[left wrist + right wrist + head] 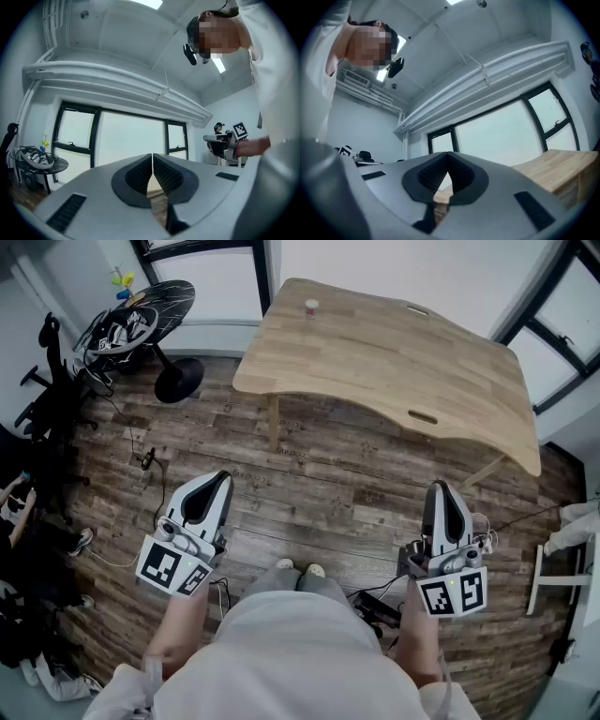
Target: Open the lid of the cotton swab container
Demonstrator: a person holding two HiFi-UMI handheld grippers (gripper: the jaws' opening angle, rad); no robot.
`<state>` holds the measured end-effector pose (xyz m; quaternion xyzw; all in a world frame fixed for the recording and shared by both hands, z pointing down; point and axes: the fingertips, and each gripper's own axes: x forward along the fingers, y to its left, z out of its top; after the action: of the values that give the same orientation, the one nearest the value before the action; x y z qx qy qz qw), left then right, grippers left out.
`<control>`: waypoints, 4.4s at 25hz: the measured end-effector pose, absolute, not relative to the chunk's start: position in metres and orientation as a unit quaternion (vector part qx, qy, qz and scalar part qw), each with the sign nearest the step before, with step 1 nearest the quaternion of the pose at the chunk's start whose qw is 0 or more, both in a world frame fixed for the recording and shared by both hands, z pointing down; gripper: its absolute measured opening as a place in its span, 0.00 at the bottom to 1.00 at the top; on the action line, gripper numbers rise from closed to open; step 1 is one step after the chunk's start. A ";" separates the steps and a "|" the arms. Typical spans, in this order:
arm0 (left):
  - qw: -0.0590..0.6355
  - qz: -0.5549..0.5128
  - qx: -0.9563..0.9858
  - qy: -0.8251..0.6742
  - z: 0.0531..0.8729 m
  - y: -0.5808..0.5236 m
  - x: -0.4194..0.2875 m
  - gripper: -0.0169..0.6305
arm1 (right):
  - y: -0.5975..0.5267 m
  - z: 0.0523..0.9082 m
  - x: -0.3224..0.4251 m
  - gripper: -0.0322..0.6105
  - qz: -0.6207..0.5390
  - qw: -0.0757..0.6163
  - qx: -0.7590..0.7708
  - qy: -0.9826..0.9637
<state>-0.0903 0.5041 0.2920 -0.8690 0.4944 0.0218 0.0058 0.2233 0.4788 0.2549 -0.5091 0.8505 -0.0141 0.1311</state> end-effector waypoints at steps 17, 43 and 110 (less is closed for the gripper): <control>0.010 0.020 -0.866 0.500 0.297 0.492 -0.063 0.05 | 0.471 0.261 0.249 0.08 -0.030 0.144 -0.491 0.859; 0.005 0.028 -0.858 0.513 0.304 0.397 -0.080 0.05 | 0.385 0.274 0.233 0.08 -0.064 0.154 -0.466 0.869; 0.003 0.023 -0.872 0.489 0.300 -0.021 -0.123 0.06 | -0.026 0.274 0.167 0.08 -0.079 0.147 -0.446 0.879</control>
<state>-0.1233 -0.0206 0.3003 -0.8720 0.4890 0.0227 0.0033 0.1675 -0.0257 0.2744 -0.4460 0.8794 -0.0785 0.1470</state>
